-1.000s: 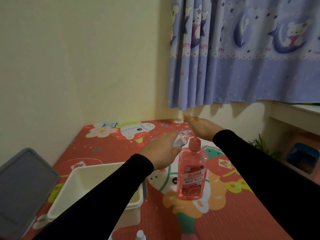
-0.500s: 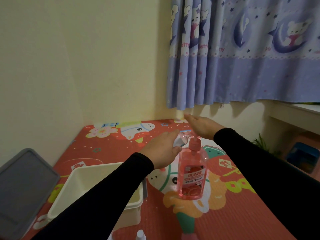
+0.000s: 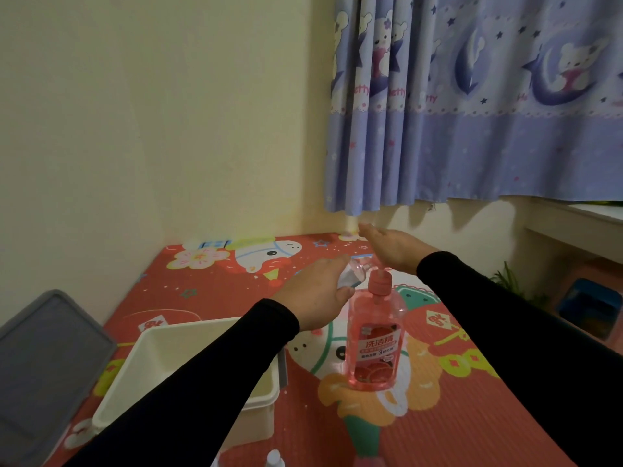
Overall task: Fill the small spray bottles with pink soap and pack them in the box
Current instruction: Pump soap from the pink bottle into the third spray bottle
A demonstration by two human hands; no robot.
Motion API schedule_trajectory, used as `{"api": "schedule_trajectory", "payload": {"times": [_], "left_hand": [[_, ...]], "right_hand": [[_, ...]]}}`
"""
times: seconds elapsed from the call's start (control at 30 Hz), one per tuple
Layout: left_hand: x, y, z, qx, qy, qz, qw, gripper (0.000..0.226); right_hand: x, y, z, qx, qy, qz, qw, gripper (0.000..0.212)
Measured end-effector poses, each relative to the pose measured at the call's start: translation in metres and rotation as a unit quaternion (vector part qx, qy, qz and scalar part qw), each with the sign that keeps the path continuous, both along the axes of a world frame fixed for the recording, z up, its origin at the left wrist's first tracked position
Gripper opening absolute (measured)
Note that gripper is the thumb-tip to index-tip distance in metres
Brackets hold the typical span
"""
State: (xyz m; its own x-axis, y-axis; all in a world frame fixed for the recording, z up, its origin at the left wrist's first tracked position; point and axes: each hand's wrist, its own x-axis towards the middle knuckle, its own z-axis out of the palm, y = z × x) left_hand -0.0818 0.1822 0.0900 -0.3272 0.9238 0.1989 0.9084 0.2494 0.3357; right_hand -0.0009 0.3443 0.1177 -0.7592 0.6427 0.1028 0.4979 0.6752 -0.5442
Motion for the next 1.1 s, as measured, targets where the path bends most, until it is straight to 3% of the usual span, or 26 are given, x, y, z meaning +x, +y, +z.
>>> {"api": "schedule_trajectory", "payload": {"times": [0.13,0.23,0.43,0.6,0.73,0.93,1.03,1.1], "left_hand": [[0.0,0.0,-0.003,-0.008,0.006,0.003,1.0,0.051],[0.002,0.0,-0.01,-0.031,0.005,0.002,1.0,0.059],[-0.001,-0.001,-0.005,-0.027,0.006,0.004,1.0,0.057],[0.0,-0.001,0.002,0.006,0.0,-0.001,1.0,0.048],[0.001,0.0,-0.006,-0.018,0.006,0.002,1.0,0.057],[-0.001,0.0,-0.01,-0.038,0.005,0.004,0.999,0.062],[-0.001,0.0,-0.003,-0.026,0.0,0.003,1.0,0.056],[-0.001,0.0,0.0,-0.008,0.004,0.001,1.0,0.05]], "right_hand": [[-0.004,0.003,-0.008,0.006,-0.012,0.018,1.0,0.063],[-0.004,0.001,-0.016,-0.023,-0.004,0.006,1.0,0.071],[0.0,-0.006,-0.006,-0.016,-0.028,0.014,0.999,0.052],[0.001,0.001,0.002,0.021,-0.017,0.014,1.0,0.069],[-0.002,0.001,-0.01,0.015,-0.025,0.025,0.999,0.05],[-0.001,-0.003,-0.01,-0.031,-0.013,-0.02,0.999,0.045],[0.0,-0.003,-0.003,0.011,-0.032,-0.002,0.999,0.048],[0.0,0.002,0.001,0.033,-0.026,0.005,0.999,0.063]]}}
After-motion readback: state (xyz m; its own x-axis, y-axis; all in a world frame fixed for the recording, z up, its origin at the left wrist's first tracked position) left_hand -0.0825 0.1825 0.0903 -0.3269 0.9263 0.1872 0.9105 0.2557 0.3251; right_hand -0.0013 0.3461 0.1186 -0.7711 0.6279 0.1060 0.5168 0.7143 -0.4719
